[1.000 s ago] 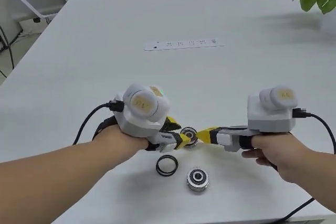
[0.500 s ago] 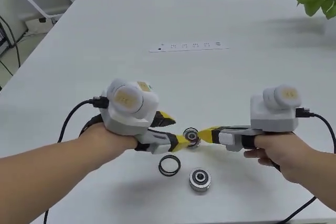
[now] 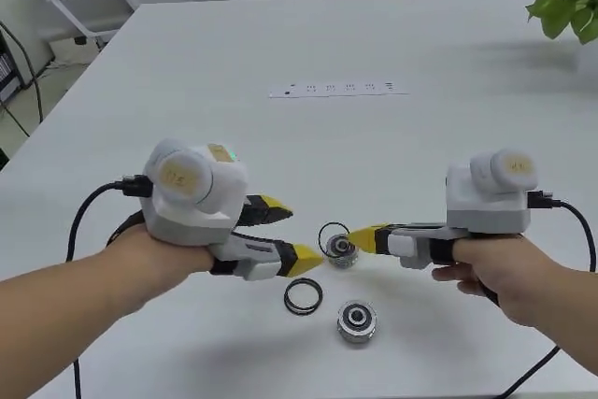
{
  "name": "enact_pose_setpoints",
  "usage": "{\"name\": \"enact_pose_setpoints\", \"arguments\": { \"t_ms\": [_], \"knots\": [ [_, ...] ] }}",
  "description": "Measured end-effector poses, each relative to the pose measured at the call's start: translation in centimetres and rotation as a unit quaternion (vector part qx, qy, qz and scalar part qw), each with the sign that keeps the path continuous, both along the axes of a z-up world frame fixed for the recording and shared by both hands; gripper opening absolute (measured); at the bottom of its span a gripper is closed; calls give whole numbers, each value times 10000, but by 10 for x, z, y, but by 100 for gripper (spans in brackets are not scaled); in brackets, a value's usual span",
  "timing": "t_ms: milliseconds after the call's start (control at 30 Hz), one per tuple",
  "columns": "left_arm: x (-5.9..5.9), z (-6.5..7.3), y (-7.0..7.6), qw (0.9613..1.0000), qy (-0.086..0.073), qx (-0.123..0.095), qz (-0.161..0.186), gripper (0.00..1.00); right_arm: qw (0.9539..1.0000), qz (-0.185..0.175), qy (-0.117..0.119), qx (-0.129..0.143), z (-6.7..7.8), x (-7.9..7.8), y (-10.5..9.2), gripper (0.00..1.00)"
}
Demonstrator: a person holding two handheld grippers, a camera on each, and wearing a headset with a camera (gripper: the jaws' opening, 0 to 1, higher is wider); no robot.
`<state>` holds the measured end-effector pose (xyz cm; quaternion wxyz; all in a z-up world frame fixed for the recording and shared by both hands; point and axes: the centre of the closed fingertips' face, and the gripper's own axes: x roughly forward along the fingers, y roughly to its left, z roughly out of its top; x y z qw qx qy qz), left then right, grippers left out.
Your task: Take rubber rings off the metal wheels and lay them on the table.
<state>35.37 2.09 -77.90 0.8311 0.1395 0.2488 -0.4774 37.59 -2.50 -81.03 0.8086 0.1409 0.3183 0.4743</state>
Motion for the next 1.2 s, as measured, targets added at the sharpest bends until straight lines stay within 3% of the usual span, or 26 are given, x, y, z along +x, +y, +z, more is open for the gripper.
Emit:
{"name": "enact_pose_setpoints", "arguments": {
  "t_ms": [533,900,1200],
  "knots": [
    [-23,20,16,9995,-32,-288,133,58,9997,138,-8,177,14,-13,8,0],
    [-38,19,31,9998,-80,-161,131,64,9993,296,56,216,20,-28,15,0],
    [-48,20,40,9997,-113,-115,161,67,9988,432,173,168,12,-34,19,0]
  ]
}}
